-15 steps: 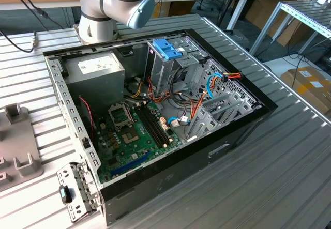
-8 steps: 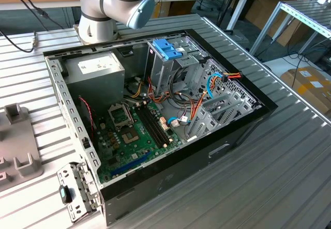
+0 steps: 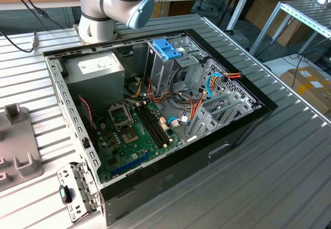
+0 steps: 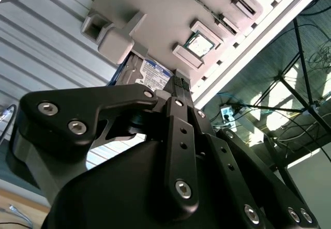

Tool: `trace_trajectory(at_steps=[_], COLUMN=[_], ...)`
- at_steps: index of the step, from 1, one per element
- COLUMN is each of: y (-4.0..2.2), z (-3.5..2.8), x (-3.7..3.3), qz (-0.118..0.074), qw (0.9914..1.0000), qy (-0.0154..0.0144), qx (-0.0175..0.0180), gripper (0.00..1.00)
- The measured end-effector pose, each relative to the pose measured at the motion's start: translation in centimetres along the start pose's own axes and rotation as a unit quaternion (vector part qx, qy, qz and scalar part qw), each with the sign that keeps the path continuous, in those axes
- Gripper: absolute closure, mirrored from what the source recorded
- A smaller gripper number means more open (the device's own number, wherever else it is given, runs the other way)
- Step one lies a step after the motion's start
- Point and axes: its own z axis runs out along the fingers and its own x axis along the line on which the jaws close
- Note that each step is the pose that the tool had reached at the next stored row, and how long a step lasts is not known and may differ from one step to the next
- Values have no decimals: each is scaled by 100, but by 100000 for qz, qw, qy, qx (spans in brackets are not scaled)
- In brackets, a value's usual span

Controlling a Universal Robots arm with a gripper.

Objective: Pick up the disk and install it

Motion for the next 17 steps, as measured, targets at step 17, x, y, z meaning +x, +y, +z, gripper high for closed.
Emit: trace_trajectory(at_steps=[17], y=[0], z=[0], x=[0], qz=[-1553], qw=[99988], qy=[68], qx=[-39], gripper=[89])
